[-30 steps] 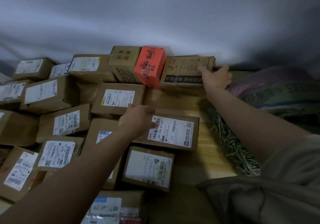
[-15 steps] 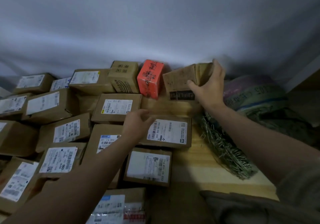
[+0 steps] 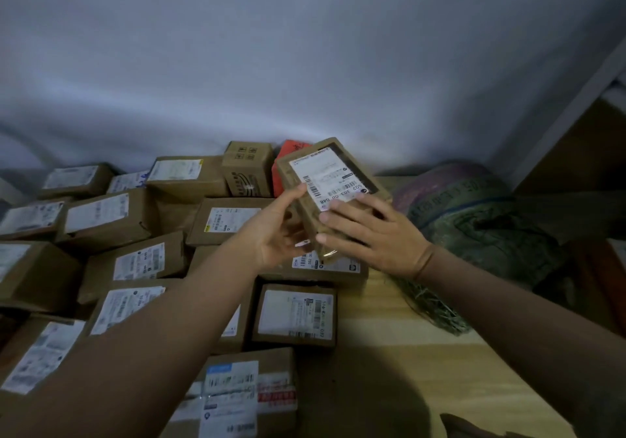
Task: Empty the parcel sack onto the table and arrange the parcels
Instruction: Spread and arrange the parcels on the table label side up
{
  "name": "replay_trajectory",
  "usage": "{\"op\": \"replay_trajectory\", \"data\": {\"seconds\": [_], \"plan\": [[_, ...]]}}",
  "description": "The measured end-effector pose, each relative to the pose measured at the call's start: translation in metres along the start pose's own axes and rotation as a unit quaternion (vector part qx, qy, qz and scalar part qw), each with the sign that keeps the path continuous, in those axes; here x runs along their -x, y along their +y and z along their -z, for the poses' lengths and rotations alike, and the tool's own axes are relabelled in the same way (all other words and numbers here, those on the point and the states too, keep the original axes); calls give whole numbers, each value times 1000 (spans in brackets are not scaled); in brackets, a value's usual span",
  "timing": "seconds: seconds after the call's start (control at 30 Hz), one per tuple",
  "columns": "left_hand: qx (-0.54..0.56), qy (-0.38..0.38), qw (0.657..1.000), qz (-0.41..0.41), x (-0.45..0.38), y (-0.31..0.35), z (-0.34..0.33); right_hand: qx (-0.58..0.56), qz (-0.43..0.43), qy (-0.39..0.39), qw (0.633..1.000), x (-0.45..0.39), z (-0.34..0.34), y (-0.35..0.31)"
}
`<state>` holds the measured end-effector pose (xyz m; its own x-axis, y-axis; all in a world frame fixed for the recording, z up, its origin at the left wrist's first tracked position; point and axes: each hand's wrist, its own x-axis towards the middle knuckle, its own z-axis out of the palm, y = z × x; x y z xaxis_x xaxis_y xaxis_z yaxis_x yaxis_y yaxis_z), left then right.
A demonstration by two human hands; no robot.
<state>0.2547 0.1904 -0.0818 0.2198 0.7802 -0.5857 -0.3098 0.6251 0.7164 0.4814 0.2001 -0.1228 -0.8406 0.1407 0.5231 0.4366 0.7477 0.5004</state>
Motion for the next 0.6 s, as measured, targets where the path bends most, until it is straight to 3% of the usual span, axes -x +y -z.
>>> {"op": "replay_trajectory", "data": {"seconds": [0.07, 0.13, 0.17, 0.23, 0.27, 0.3, 0.33, 0.4, 0.47, 0.6], "plan": [[13, 24, 999, -29, 8, -2, 4, -51, -109, -32, 992, -4, 10, -5], [42, 53, 996, -51, 14, -3, 9, -148, -326, -41, 933, -13, 22, -11], [52, 59, 995, -61, 16, -3, 12, -228, -451, -44, 862, -20, 28, -13], [59, 56, 994, -75, 19, -3, 15, -434, -632, -33, 641, -30, 31, -14], [64, 52, 993, -81, 20, -4, 15, -528, -672, -30, 519, -33, 30, -13], [67, 45, 993, -87, 22, -4, 13, -599, -681, -31, 420, -34, 27, -12], [66, 34, 993, -92, 23, -4, 11, -643, -675, -37, 359, -33, 24, -11], [38, 8, 995, -90, 25, -5, 7, -671, -669, -33, 319, -34, 24, -10], [-38, 13, 995, -91, 27, -8, 6, -645, -697, 12, 314, -34, 20, -5], [-245, 128, 950, -142, 27, -15, 11, -507, -798, 81, 317, -22, 10, 17]]}}
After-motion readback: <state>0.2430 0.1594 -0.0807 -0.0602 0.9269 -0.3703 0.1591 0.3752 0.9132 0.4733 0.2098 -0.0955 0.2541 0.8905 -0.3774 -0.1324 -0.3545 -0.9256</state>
